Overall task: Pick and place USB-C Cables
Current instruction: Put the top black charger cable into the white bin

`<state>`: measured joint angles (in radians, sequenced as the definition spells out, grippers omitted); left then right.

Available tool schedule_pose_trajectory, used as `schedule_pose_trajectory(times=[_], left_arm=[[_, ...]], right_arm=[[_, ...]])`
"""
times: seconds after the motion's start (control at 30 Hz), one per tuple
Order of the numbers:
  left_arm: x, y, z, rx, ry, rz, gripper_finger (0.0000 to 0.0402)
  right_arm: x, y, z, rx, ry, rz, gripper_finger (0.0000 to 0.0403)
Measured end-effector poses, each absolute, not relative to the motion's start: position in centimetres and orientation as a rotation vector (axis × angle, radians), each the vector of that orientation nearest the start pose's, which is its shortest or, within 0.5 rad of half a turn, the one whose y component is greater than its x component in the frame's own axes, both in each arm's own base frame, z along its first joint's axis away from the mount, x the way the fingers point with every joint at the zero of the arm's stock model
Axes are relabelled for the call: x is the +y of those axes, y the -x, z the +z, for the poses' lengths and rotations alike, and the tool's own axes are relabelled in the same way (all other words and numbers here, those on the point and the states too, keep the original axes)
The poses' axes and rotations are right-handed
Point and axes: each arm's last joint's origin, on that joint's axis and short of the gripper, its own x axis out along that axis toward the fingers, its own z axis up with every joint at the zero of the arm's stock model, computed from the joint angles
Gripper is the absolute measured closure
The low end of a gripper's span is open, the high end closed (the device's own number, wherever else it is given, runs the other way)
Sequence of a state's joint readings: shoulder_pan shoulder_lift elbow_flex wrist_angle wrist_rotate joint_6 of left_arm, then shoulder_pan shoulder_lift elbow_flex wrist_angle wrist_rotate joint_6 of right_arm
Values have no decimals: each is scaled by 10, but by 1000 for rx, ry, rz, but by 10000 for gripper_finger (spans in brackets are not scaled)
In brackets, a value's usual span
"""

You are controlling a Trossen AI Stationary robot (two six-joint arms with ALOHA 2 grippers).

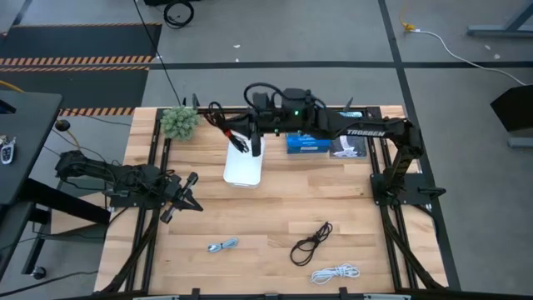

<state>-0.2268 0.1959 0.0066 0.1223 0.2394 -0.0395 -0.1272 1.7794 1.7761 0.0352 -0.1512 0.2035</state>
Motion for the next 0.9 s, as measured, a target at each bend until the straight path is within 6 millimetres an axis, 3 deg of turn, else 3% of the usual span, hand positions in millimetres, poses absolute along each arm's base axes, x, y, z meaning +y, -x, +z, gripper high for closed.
schedule_pose_trajectory(times=[0.23, 0.9], left_arm=[[-31, -104, 161, 77, 39, -464, 390], [-31, -104, 161, 77, 39, -464, 390]], right_arm=[[-55, -398, 456, 73, -118, -53, 385], [-51, -352, 512, 207, 68, -20, 385]])
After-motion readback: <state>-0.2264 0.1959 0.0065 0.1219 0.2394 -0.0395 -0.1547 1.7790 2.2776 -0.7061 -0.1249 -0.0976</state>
